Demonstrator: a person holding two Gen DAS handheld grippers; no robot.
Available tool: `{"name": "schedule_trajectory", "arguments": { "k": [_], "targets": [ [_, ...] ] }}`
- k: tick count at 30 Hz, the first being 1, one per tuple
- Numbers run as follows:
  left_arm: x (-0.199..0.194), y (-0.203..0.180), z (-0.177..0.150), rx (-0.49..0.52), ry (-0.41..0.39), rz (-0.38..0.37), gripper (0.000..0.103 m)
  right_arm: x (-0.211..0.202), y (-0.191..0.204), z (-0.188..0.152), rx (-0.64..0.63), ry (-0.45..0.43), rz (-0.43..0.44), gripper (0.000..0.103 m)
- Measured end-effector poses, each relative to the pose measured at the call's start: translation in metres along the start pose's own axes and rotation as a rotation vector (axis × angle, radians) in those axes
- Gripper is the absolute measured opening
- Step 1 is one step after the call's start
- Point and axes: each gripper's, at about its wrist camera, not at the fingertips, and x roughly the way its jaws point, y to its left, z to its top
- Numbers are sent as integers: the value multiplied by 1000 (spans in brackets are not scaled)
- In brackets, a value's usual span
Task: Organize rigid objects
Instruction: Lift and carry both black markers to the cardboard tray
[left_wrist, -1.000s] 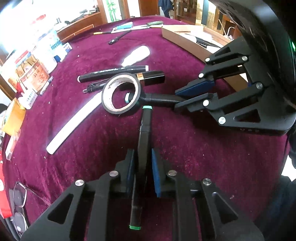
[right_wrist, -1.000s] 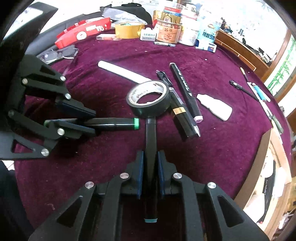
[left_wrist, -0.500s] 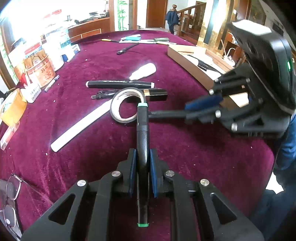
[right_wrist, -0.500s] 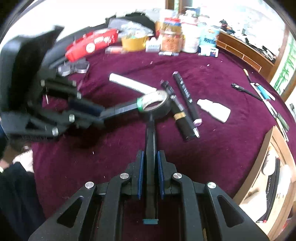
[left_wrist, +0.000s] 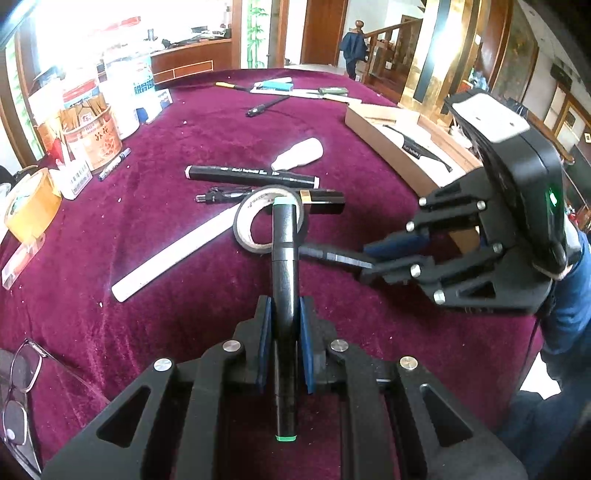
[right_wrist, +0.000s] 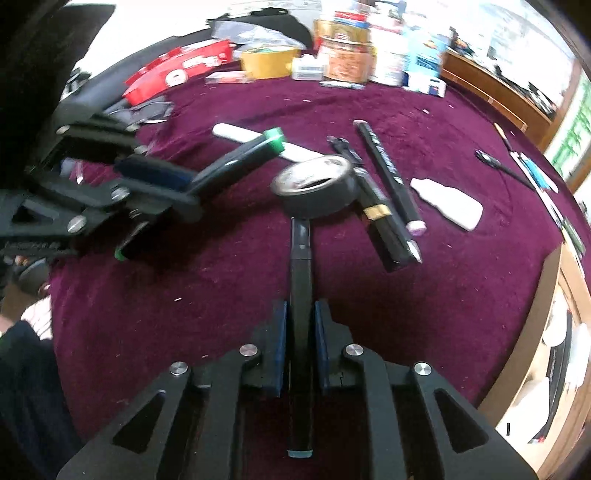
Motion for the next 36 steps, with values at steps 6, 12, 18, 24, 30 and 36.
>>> {"name": "schedule_trajectory", "arguments": {
  "k": [6, 12, 18, 24, 30, 36],
  "targets": [
    [-12, 3, 5, -19, -32, -8, 12, -33, -10, 0, 20, -101, 51, 13],
    [-22, 6, 19, -49, -77, -32, 12, -50, -40, 3, 145, -179, 50, 13],
    [-21, -9, 42, -47, -120, -98, 12, -66, -70, 1, 257, -243, 52, 13],
    [-17, -27, 60, -38, -145, -156, 12, -82, -90, -1, 332, -304, 77, 13],
    [-18, -45, 81, -26, -174, -213, 12, -104, -115, -11, 420, -375, 54, 13],
    [-16, -74, 102, 26, -187, -272, 12, -127, -146, -31, 516, -429, -43, 13]
  ]
}}
